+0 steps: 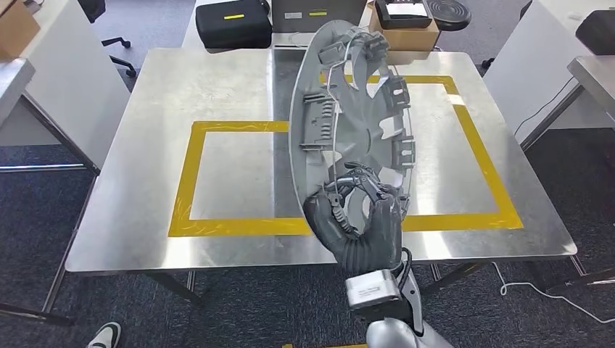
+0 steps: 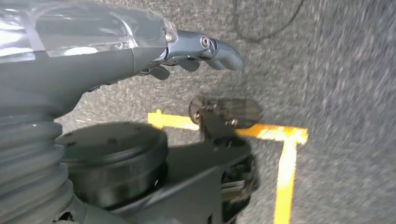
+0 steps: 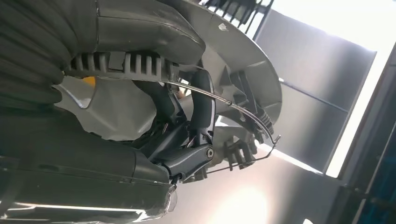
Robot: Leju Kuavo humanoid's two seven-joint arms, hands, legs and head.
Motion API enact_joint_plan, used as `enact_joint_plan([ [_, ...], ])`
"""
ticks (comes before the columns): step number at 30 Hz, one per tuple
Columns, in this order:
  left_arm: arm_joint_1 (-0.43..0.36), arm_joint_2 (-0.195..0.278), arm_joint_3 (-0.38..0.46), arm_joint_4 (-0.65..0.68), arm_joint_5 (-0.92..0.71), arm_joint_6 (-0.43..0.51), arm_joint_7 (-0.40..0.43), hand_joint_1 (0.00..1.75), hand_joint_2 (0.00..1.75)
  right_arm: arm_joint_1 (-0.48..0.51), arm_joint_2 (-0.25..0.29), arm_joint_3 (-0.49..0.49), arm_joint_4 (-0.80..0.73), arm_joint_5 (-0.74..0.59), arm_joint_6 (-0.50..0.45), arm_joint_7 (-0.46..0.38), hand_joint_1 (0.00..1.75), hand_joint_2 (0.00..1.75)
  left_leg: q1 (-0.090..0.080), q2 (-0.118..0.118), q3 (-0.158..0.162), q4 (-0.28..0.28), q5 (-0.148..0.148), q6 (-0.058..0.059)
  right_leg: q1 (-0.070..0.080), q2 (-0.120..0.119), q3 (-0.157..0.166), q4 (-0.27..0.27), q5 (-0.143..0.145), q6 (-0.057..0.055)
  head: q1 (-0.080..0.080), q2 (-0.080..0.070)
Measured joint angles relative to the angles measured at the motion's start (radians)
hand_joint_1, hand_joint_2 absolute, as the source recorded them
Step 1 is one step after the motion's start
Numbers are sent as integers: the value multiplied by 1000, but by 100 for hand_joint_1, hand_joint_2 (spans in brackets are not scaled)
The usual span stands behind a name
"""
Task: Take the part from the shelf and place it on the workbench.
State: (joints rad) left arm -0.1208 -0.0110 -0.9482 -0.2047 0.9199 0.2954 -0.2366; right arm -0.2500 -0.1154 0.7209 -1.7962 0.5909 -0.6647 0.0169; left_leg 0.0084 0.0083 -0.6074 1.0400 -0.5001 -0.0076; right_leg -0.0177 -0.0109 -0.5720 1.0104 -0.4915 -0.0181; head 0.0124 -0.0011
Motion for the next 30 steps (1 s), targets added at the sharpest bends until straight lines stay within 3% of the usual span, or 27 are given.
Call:
enact_joint_plan([
  [2, -13, -5, -8, 0, -35, -17, 33, 0, 175, -74, 11, 17, 86, 172, 57, 113, 175, 175, -2, 4, 0, 0, -1, 4, -1, 0, 1, -4, 2, 5, 5, 0],
  [4, -34, -11, -22, -2, -69, -34, 65, 0, 175, -154, 26, 42, 208, 261, 135, 180, 175, 175, -2, 7, 0, 0, -1, 7, -1, 0, 2, -7, 4, 17, 8, 0],
  [7, -61, -22, -41, -6, -101, -52, 93, 0, 175, -249, 52, 80, 403, 280, 220, 197, 175, 175, -2, 7, 0, 0, 0, 9, -2, -1, 3, -9, 6, 33, 12, 0],
  [10, -74, -30, -59, -9, -119, -57, 104, 0, 175, -320, 69, 109, 575, 260, 282, 196, 175, 175, -2, 7, 0, 1, 0, 9, -2, -1, 3, -10, 6, 41, 11, 0],
  [18, -79, -36, -88, -9, -136, -59, 108, 0, 175, -410, 79, 157, 881, 196, 382, 146, 175, 175, 0, 4, 1, 1, 0, 8, -1, -1, 2, -8, 2, 49, 8, 0],
  [30, -78, -41, -108, -9, -146, -59, 114, 0, 175, -429, 98, 201, 1034, 179, 384, 133, 175, 175, 0, 0, 1, 0, 0, 7, -1, -1, 2, -7, 1, 48, 8, 0],
])
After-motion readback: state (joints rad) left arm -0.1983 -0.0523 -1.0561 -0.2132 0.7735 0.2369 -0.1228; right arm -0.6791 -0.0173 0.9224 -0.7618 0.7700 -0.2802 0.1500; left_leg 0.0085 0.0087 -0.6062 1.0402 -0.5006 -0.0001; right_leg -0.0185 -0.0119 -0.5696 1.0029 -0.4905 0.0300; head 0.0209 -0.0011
